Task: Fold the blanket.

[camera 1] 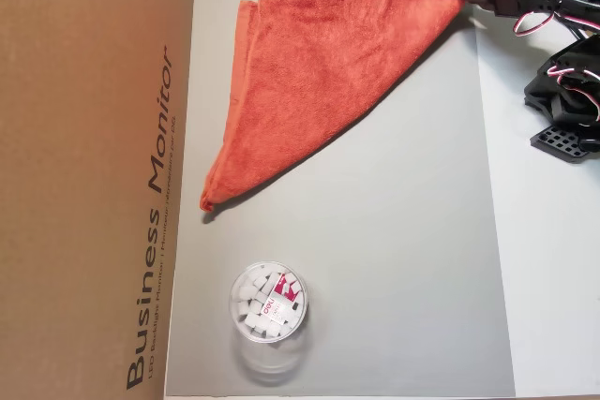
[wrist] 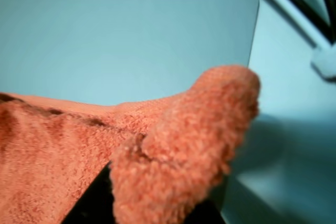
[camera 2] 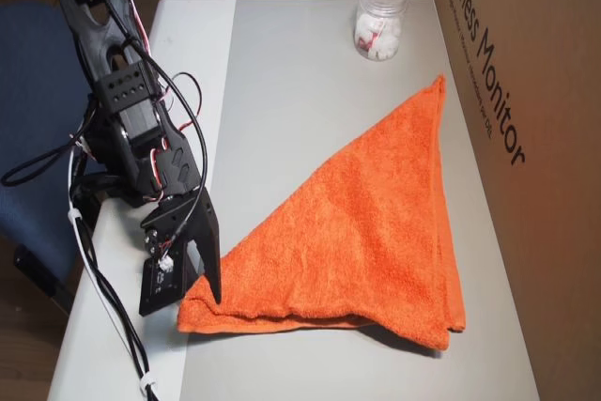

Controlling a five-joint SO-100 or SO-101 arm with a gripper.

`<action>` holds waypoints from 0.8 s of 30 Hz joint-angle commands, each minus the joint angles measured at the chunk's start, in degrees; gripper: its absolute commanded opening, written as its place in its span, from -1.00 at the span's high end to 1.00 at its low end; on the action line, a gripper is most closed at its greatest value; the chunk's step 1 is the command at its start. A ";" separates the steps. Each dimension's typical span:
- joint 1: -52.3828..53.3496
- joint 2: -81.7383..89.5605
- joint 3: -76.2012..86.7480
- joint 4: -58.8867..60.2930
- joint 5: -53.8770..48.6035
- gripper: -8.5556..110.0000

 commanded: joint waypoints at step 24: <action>-16.17 19.51 -18.28 -1.05 -2.20 0.86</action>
